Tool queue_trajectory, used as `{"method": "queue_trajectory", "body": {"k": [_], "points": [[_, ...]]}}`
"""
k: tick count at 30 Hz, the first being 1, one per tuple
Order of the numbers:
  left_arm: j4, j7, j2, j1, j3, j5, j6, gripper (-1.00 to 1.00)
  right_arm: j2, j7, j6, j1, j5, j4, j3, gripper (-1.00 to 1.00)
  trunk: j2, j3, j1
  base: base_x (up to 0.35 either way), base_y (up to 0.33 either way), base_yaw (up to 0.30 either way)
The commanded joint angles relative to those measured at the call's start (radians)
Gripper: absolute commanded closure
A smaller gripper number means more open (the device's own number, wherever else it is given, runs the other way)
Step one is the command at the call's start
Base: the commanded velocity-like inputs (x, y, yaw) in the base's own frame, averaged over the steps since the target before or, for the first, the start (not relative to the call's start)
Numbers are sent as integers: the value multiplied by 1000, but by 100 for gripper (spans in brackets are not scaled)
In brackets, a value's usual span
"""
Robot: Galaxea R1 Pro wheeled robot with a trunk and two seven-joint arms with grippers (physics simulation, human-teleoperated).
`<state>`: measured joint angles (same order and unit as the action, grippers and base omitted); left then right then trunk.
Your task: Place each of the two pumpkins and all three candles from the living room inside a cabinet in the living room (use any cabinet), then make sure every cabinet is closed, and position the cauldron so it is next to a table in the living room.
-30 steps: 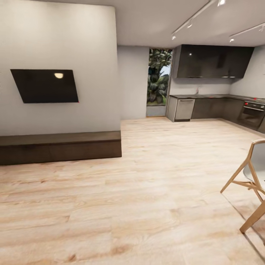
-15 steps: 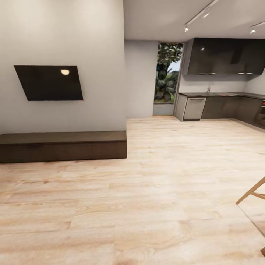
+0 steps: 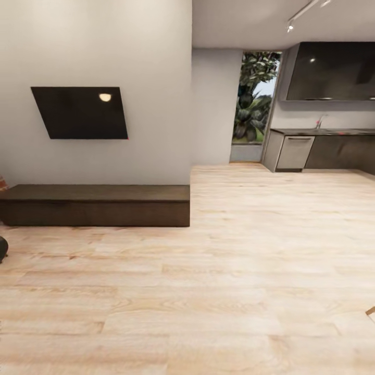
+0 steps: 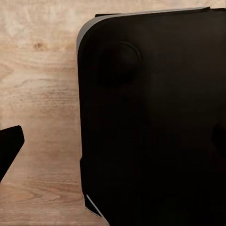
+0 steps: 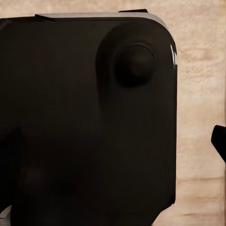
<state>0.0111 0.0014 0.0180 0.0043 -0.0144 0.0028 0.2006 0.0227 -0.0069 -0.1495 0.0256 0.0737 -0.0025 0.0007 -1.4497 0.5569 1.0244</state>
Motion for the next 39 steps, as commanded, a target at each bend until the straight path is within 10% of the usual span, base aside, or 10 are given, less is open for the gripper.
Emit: {"method": "queue_trajectory", "body": {"k": [1,39], "points": [[1,0,0,0,-1,0,2,-100,0,-1,-4,0,8,1,1,-100,0,2,1,334,0,174],[1,2,3,1,4,3,2,-100,0,-1,-5,0,6,-1,1,-100,0,16,1,334,0,100]]}}
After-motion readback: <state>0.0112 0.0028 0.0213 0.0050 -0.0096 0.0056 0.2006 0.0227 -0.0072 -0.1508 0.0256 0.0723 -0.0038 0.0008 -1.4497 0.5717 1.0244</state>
